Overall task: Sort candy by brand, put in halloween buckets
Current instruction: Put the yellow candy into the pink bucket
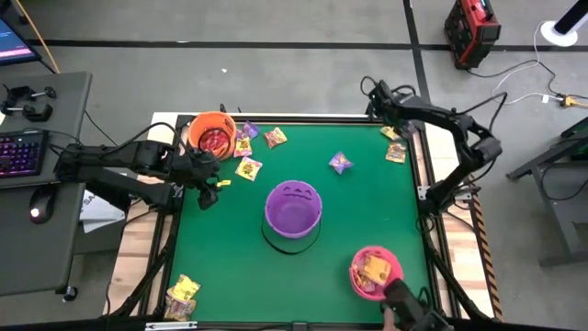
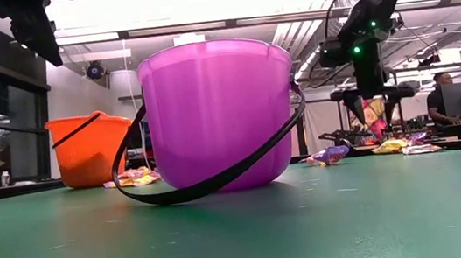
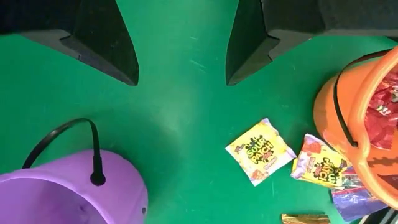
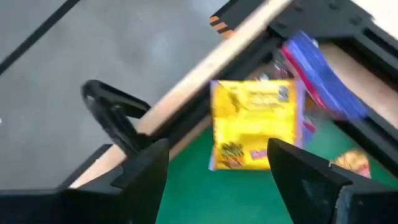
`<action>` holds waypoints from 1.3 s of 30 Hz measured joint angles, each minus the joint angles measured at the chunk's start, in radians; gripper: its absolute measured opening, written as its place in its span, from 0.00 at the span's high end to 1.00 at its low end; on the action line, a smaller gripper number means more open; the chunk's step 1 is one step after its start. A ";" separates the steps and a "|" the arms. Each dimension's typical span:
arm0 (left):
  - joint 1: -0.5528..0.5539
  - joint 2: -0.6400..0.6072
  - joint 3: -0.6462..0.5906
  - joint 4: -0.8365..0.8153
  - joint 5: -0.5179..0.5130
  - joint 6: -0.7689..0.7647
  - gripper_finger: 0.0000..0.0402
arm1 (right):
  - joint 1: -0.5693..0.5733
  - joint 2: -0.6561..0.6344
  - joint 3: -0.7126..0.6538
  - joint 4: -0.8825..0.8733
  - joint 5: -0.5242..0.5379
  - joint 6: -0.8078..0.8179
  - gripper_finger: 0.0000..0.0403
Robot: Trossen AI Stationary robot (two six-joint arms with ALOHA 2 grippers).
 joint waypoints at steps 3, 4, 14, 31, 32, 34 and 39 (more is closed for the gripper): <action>0.000 0.000 0.000 0.000 -0.005 0.013 0.43 | -0.004 -0.006 0.069 0.003 -0.002 -0.081 0.34; 0.000 0.000 0.000 0.000 -0.005 0.013 0.43 | -0.003 -0.015 0.087 0.000 -0.001 -0.115 0.34; 0.000 0.000 0.000 0.000 -0.005 0.015 0.43 | 0.185 -0.146 0.020 -0.217 0.028 -0.141 0.34; 0.000 0.000 0.000 0.000 -0.007 0.022 0.43 | 0.192 -0.164 -0.368 0.204 0.095 0.485 0.34; 0.000 0.000 0.000 0.000 -0.006 0.022 0.43 | 0.176 -0.157 -0.357 0.206 0.105 0.483 0.34; 0.000 0.000 0.000 0.000 -0.006 0.022 0.43 | 0.149 -0.139 -0.339 0.205 0.107 0.485 0.34; 0.000 0.000 0.000 -0.001 -0.005 0.022 0.43 | 0.100 -0.087 -0.304 0.207 0.106 0.482 0.34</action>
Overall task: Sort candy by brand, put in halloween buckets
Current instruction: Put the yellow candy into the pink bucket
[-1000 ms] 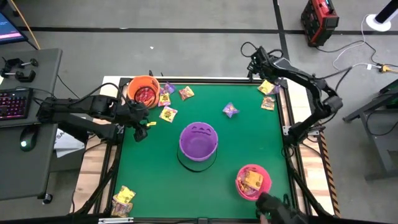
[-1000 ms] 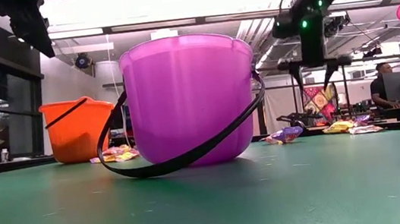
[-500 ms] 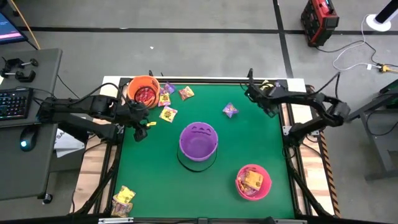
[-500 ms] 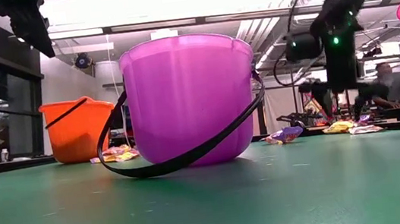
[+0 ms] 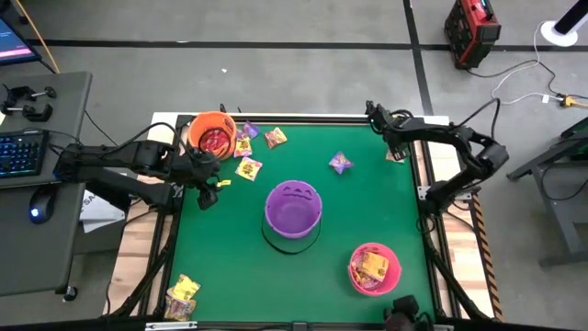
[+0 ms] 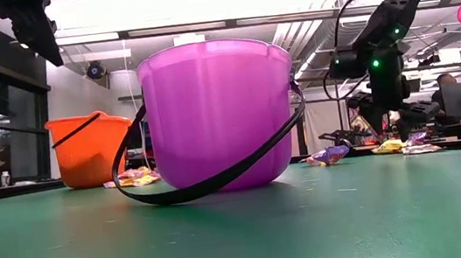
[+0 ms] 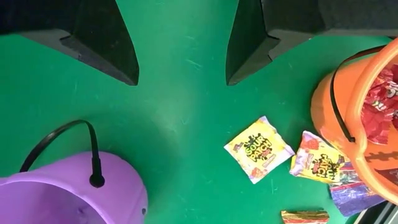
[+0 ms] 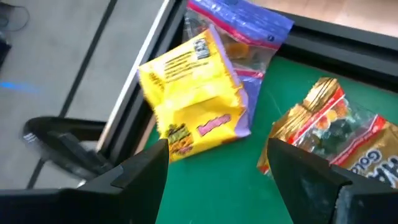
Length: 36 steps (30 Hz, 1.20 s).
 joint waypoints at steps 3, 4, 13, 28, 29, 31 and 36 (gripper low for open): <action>0.000 0.000 0.000 0.000 0.000 0.000 0.43 | -0.023 0.033 0.009 -0.002 -0.017 0.009 0.34; 0.000 0.000 0.000 0.000 0.000 0.000 0.43 | -0.031 0.042 0.012 -0.001 -0.030 0.019 0.34; 0.000 0.000 0.000 0.000 -0.006 0.000 0.43 | -0.062 0.095 0.017 0.023 -0.090 0.062 0.37; 0.001 0.000 0.000 0.000 -0.014 -0.034 0.43 | -0.057 0.096 0.015 0.035 -0.162 -0.079 0.97; 0.001 0.000 0.000 0.000 -0.014 -0.034 0.43 | -0.054 0.096 0.015 0.035 -0.166 -0.085 0.96; 0.001 0.000 0.000 0.000 -0.014 -0.034 0.43 | -0.039 0.091 0.015 0.035 -0.174 -0.105 0.97; 0.001 0.000 0.000 0.000 -0.013 -0.034 0.43 | 0.024 0.040 0.015 0.020 -0.151 -0.144 0.99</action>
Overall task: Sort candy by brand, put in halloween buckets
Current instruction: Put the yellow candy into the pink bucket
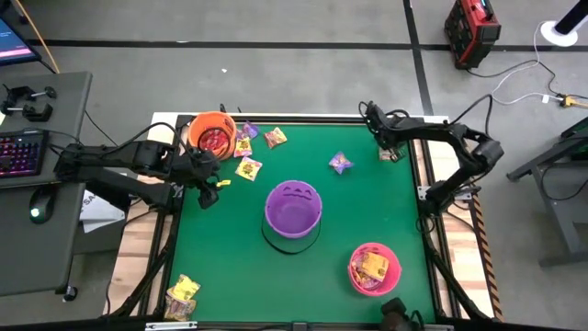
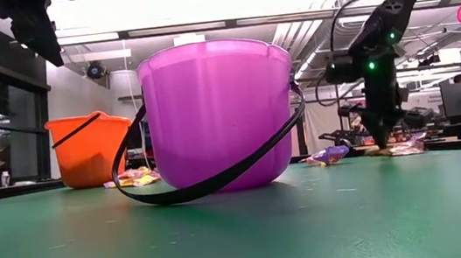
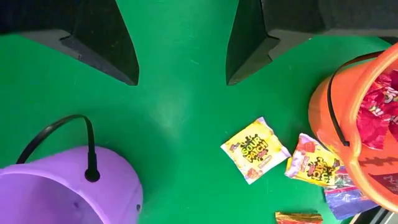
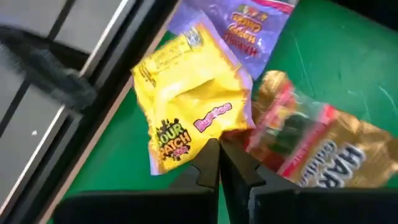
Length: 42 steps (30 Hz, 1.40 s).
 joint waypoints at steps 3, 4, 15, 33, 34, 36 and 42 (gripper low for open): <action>0.000 0.000 0.000 0.000 0.001 0.000 0.43 | 0.040 -0.044 0.000 -0.046 0.043 -0.001 1.00; 0.000 0.000 0.000 0.000 0.001 0.000 0.43 | 0.050 -0.057 0.000 -0.057 0.066 0.007 1.00; 0.000 0.000 0.000 0.000 0.002 0.042 0.43 | -0.015 -0.055 -0.001 0.065 -0.029 -0.096 0.95; 0.000 0.000 0.000 0.000 -0.005 0.043 0.43 | -0.042 -0.020 -0.001 0.109 -0.095 -0.113 0.39; 0.000 0.000 0.000 0.000 -0.005 0.043 0.43 | -0.042 -0.020 -0.001 0.116 -0.095 -0.113 0.38; 0.000 0.000 0.000 0.000 -0.005 0.042 0.43 | -0.042 -0.020 -0.001 0.119 -0.095 -0.095 0.38; 0.000 0.000 0.000 0.000 -0.005 0.042 0.43 | -0.042 -0.020 -0.001 0.118 -0.113 0.053 0.38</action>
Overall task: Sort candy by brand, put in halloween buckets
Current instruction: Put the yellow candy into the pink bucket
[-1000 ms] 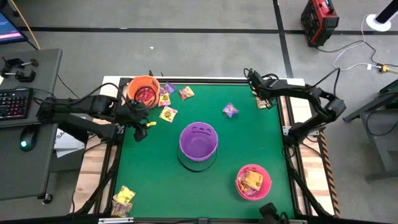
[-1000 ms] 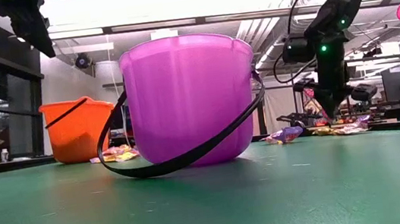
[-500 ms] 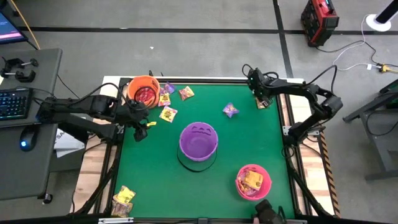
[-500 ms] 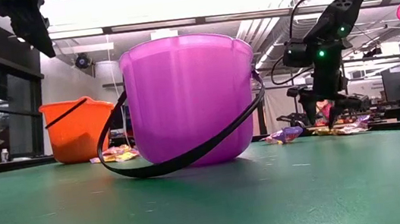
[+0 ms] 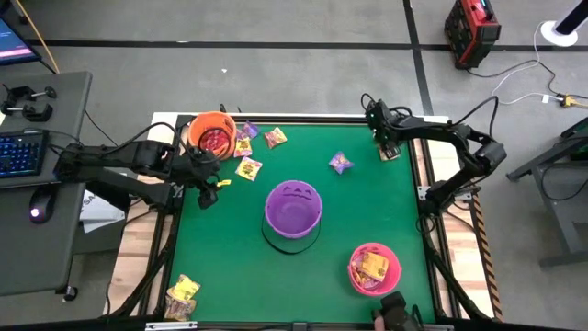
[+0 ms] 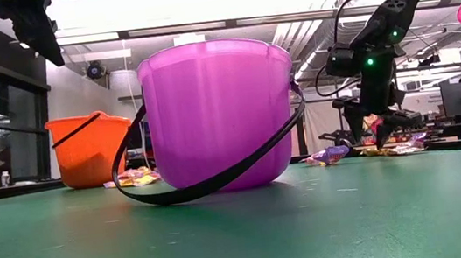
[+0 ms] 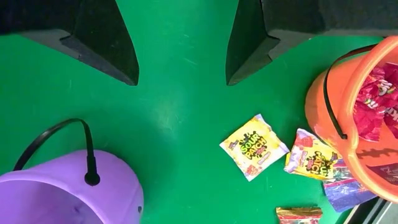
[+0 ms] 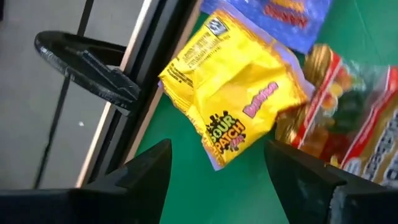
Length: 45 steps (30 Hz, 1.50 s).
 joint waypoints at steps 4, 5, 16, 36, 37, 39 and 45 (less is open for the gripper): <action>0.000 0.000 0.000 0.000 0.000 0.000 0.43 | 0.000 0.000 0.000 -0.011 -0.009 0.075 0.38; 0.000 0.000 0.000 0.000 0.000 0.000 0.43 | 0.000 0.002 0.000 -0.021 -0.008 0.096 0.38; 0.000 0.000 0.000 0.000 0.004 -0.001 0.43 | 0.000 0.078 0.006 0.035 -0.026 0.255 0.43; 0.000 0.000 0.000 0.000 0.010 -0.019 0.43 | 0.034 0.052 -0.002 -0.024 0.064 0.108 0.99; 0.000 0.000 0.000 0.000 0.010 -0.019 0.43 | 0.041 0.038 -0.002 -0.022 0.081 0.088 0.99; 0.000 0.000 0.000 0.000 0.010 -0.019 0.43 | 0.051 0.004 -0.002 -0.023 0.098 0.047 0.99; 0.000 0.000 0.000 0.000 0.008 -0.027 0.43 | 0.091 -0.117 -0.002 -0.059 0.167 -0.073 1.00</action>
